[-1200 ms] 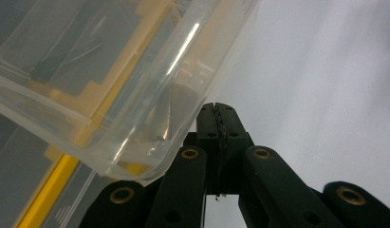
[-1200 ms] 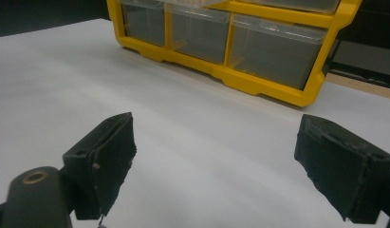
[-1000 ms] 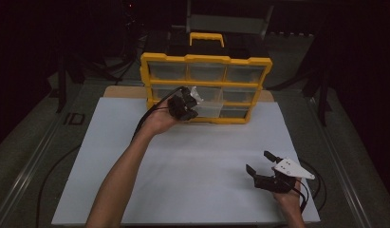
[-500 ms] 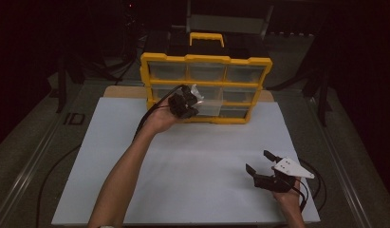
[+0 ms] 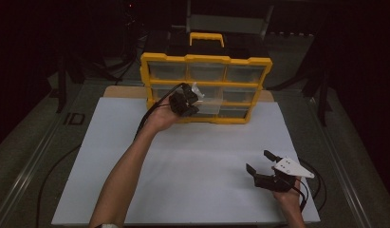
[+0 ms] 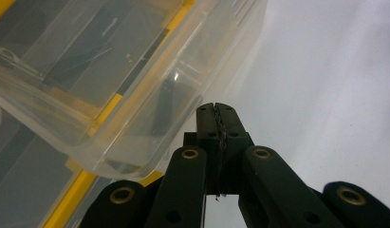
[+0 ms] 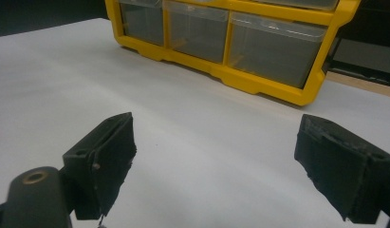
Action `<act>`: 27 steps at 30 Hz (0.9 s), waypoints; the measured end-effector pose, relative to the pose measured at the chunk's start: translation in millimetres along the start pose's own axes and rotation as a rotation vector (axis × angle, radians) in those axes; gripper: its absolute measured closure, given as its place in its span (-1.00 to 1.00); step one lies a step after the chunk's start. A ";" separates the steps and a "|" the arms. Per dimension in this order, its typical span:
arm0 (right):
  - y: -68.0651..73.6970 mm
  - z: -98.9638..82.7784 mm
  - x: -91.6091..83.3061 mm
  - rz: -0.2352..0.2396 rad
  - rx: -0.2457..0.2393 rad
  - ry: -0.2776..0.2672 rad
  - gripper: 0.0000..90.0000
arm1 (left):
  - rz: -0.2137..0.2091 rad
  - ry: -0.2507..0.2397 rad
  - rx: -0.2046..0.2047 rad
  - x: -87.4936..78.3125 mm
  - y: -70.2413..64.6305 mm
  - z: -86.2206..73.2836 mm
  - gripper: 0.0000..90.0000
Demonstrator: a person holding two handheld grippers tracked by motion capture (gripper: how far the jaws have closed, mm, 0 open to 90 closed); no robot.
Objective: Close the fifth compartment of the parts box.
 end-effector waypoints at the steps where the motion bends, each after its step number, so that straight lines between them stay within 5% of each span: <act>1: 0.0 -0.4 0.2 0.000 0.001 0.003 -0.71 | 0.001 0.002 0.002 0.1 0.6 0.0 1.00; 18: -0.5 -0.7 -0.3 -0.003 0.003 0.001 -0.71 | 0.021 -0.008 -0.013 4.0 6.7 10.1 1.00; 27: -0.9 -0.9 -0.4 -0.006 0.002 0.001 -0.71 | 0.036 -0.027 -0.064 9.2 14.8 12.2 1.00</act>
Point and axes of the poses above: each handheld gripper's, and its own axes: x roughly forward along the jaws, z roughly out of its top, y roughly to its left, the point moved 10 cm from there along x, roughly forward along the jaws, and after that the axes turned 11 degrees about x, right-handed, at the moved point
